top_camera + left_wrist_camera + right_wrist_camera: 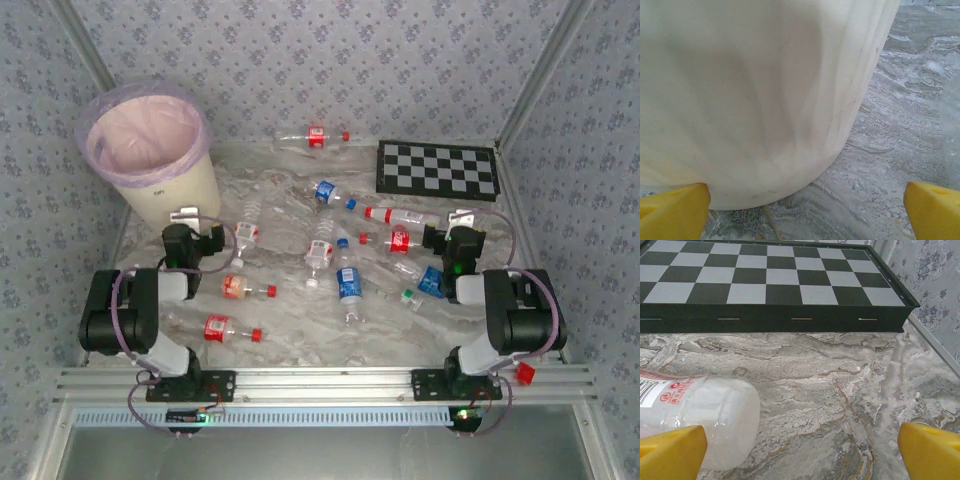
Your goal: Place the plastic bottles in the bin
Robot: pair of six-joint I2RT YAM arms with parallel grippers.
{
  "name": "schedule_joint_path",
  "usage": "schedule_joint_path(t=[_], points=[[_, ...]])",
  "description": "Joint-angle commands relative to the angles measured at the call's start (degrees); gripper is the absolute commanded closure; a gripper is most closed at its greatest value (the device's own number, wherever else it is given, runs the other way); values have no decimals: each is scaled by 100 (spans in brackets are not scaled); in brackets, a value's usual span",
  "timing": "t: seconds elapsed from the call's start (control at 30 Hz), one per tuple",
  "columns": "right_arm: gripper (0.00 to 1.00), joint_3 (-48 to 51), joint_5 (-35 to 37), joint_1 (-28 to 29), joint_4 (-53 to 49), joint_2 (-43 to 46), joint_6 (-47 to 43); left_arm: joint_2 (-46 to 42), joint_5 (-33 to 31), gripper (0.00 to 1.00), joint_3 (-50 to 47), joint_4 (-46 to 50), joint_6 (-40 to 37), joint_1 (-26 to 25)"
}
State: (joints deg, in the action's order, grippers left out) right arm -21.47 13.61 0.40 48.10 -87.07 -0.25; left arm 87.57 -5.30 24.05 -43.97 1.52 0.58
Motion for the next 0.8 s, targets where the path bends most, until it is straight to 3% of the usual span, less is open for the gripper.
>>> schedule_joint_path(t=[0.0, 0.77], points=[[0, 4, -51, -22, 60, -13, 25, 41, 117, 1, -32, -253, 5, -20], [0, -5, -148, -58, 33, -13, 49, 44, 117, 1, -32, -252, 6, -14]])
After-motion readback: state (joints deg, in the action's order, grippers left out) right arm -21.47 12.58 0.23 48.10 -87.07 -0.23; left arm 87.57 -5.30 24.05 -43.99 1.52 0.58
